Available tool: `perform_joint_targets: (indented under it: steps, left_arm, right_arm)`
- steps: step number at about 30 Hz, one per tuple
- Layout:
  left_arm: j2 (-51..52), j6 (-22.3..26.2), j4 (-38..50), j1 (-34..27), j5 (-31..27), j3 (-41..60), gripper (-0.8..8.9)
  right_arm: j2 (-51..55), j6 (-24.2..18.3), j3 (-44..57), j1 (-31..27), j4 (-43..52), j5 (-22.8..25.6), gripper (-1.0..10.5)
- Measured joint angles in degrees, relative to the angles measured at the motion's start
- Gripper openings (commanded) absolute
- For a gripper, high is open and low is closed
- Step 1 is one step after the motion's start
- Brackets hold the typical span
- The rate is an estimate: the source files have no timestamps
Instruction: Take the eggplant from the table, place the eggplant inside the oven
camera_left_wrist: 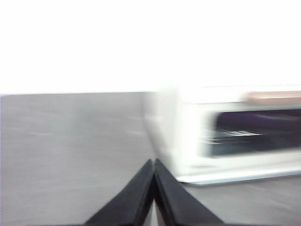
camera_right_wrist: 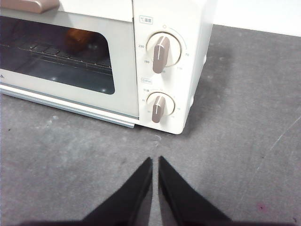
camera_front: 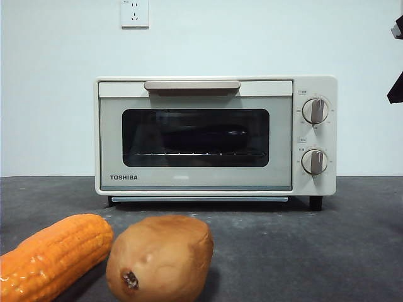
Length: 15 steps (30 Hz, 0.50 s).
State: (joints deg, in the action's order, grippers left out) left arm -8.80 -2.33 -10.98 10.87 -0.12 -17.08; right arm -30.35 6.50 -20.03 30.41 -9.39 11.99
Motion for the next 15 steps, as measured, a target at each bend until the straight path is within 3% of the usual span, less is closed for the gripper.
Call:
perform_joint_targets:
  steps: [7, 15]
  left_arm:
    - [8.6, 1.5, -0.1, -9.6, 0.0, 7.6, 0.04]
    - [8.5, 1.6, -0.2, -13.5, 0.0, 13.9, 0.04]
  right_arm:
    - [0.0, 0.0, 0.0, 0.0, 0.0, 0.0, 0.0]
    - [0.0, 0.0, 0.0, 0.0, 0.0, 0.0, 0.0]
